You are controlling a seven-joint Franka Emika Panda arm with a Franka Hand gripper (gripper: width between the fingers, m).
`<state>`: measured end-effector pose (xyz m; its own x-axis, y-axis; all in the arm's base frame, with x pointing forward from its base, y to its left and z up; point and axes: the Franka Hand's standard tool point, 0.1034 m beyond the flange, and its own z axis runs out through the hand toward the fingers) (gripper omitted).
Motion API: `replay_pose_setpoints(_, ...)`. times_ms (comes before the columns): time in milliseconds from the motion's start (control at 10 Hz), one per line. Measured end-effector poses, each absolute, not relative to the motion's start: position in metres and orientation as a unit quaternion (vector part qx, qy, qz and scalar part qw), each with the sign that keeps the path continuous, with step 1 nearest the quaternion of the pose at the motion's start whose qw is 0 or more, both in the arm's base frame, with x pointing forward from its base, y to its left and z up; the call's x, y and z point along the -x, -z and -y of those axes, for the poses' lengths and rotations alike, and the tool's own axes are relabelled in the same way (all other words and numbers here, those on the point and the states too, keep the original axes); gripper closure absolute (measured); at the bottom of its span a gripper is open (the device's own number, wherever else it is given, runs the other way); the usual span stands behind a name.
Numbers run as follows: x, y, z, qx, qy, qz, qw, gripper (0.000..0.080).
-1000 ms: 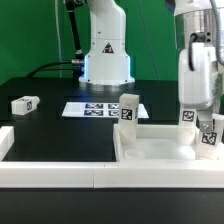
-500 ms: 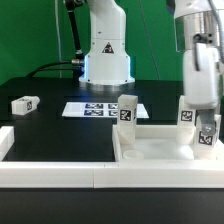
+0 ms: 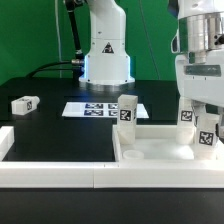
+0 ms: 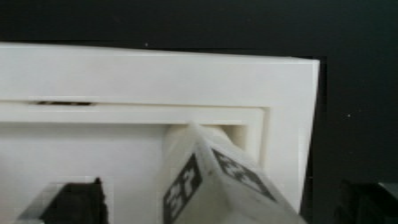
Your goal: Assemble square table
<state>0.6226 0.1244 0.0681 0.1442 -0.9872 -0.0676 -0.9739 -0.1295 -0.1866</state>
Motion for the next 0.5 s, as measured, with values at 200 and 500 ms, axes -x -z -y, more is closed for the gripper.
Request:
replay_pose_setpoints(200, -0.6285, -0.0700, -0.1216, 0.870, 0.042, -0.487, 0.061, 0.0150)
replay_pose_setpoints(500, -0.6282, -0.0679, -0.1229, 0.914, 0.049, -0.398, 0.057, 0.0161)
